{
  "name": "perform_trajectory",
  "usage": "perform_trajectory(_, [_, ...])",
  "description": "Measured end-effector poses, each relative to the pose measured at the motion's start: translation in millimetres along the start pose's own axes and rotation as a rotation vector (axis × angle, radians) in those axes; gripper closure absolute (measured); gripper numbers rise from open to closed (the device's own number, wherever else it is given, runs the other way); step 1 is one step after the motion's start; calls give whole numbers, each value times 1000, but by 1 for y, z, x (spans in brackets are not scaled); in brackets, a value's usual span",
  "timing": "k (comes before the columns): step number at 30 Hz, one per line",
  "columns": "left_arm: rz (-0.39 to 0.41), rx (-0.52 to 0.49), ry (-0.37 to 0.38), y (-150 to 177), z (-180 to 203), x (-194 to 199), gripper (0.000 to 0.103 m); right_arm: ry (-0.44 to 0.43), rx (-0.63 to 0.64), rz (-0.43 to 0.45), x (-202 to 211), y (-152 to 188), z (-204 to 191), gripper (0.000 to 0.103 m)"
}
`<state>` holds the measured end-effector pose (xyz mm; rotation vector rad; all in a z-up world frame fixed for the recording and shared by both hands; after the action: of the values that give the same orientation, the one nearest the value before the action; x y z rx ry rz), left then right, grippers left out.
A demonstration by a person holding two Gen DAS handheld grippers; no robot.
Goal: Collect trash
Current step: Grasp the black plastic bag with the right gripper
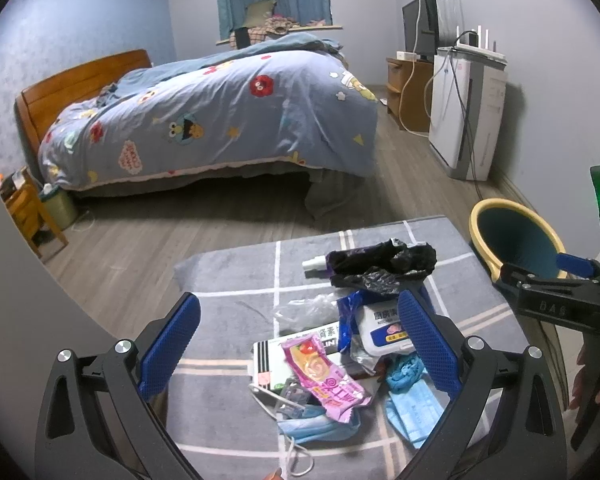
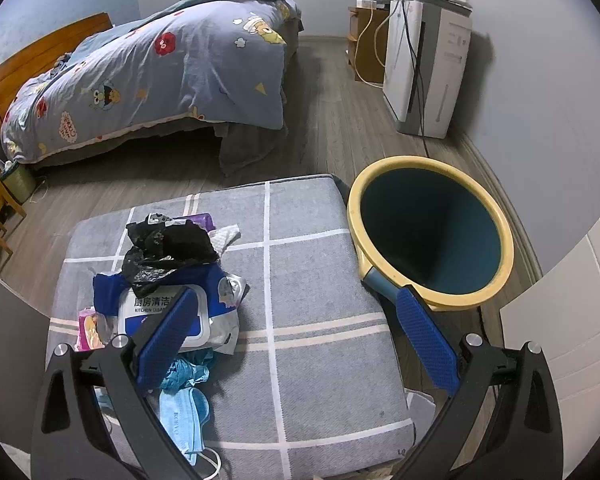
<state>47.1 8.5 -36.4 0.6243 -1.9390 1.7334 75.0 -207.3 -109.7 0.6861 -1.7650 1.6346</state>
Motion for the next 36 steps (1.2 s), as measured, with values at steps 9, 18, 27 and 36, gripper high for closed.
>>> perform_trajectory(9, [7,21,16,-4,-3,0,5,-39,-34,-6,1,-5,2,5])
perform_trajectory(18, [6,117,34,-55,-36,-20,5,-105,84,42,0,-61,-22,5])
perform_trajectory(27, [-67,92,7,-45,-61,-71,5,-242,200,-76,-54,-51,-65,6])
perform_trajectory(36, [-110,170,48,-41,-78,-100,5,-341,296,-137,-90,-43,-107,6])
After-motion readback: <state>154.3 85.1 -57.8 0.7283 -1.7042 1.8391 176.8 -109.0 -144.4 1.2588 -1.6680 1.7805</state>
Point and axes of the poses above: each gripper's, at about its wrist camera, not at the fingertips, and x roughly against the way its jaws point, z to its right, y to its underside, the point moved 6 cm from there along -x, roughly the way its jaws point, and after that the axes turned 2 degrees about z, right-handed, at the moved point
